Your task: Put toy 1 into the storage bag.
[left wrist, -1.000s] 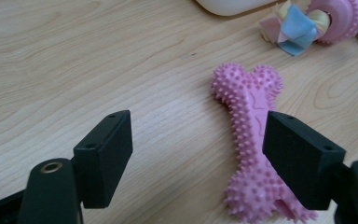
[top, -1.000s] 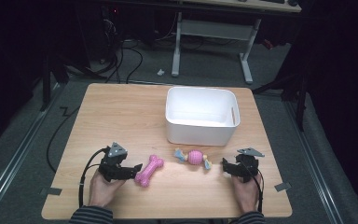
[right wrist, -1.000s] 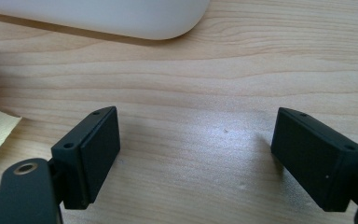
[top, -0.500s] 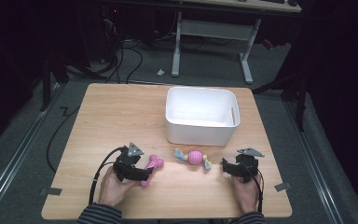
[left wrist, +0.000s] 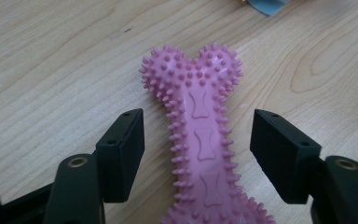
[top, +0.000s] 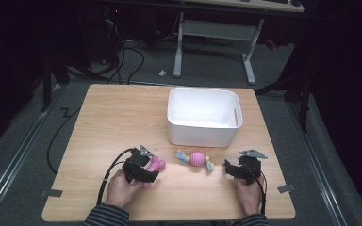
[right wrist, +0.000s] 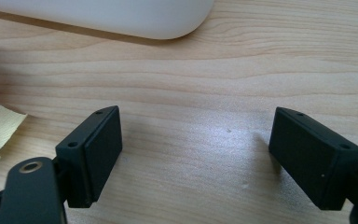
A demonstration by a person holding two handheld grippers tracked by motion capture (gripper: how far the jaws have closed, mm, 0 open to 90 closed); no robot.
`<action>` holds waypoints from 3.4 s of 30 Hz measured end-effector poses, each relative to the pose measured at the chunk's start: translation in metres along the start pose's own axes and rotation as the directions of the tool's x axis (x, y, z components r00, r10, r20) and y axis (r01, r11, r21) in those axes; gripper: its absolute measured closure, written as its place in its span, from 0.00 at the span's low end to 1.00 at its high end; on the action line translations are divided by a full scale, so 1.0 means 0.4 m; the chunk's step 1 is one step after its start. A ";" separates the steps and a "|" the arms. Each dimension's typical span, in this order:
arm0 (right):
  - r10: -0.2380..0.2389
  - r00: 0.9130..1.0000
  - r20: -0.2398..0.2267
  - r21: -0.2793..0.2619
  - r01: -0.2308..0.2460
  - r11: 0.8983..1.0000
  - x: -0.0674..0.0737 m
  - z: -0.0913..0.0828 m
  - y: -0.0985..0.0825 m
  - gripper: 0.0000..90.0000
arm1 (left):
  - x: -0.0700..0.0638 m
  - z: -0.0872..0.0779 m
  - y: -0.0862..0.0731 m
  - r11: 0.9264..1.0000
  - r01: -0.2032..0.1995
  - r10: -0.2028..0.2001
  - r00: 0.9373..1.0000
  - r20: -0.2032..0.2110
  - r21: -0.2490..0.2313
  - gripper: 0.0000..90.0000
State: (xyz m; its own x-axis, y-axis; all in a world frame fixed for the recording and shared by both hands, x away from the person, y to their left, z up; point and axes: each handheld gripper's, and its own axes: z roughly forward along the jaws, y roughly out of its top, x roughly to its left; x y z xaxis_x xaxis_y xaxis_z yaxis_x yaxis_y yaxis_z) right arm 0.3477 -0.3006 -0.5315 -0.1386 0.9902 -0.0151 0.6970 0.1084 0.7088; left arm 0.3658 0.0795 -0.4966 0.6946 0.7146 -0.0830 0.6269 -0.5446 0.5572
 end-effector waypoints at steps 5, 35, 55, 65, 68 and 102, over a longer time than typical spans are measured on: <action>0.000 1.000 0.000 0.000 0.000 1.000 0.000 0.000 0.000 0.19 | -0.002 0.005 0.001 1.000 -0.005 0.005 1.000 -0.007 0.020 0.45; 0.001 1.000 0.000 0.000 -0.001 1.000 0.000 0.000 0.000 0.19 | -0.008 0.004 0.003 0.999 -0.015 0.014 0.999 0.035 0.031 0.66; 0.005 1.000 -0.001 0.001 -0.005 1.000 0.002 0.000 0.000 0.19 | 0.004 -0.046 0.037 1.000 0.021 -0.018 0.996 0.092 -0.024 0.66; 0.005 1.000 -0.002 0.001 -0.005 1.000 0.001 0.000 0.000 0.19 | -0.002 -0.085 0.069 0.998 0.016 -0.009 0.993 0.115 -0.065 0.66; 0.005 1.000 -0.002 0.001 -0.005 1.000 0.001 0.000 0.000 0.19 | -0.004 -0.094 0.082 0.997 0.014 -0.005 0.993 0.118 -0.072 0.66; -0.006 1.000 -0.004 -0.002 0.006 1.000 0.001 0.001 0.001 0.19 | -0.023 -0.189 0.224 0.988 -0.020 0.047 0.984 0.171 -0.153 0.66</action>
State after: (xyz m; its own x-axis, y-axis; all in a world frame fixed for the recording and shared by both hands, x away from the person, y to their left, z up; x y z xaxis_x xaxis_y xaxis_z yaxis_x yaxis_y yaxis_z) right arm 0.3481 -0.3001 -0.5315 -0.1455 0.9892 -0.0169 0.6949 0.1144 0.7100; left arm 0.3890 0.0574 -0.3834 0.7732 0.6028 -0.1968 0.5511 -0.4852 0.6789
